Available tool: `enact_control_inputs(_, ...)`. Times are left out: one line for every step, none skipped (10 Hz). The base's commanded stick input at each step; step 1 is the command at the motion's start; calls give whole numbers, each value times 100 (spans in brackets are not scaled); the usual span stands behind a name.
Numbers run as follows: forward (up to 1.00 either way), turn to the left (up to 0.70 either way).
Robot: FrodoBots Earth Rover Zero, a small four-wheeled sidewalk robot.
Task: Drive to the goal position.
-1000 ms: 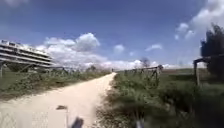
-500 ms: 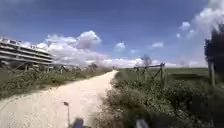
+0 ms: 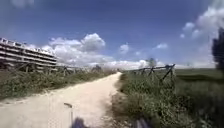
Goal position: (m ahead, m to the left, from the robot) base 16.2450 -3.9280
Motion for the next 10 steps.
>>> enact_control_inputs(70,0)
enact_control_inputs(70,0)
enact_control_inputs(70,0)
enact_control_inputs(70,0)
enact_control_inputs(70,0)
enact_control_inputs(70,0)
enact_control_inputs(70,0)
enact_control_inputs(70,0)
enact_control_inputs(70,0)
enact_control_inputs(70,0)
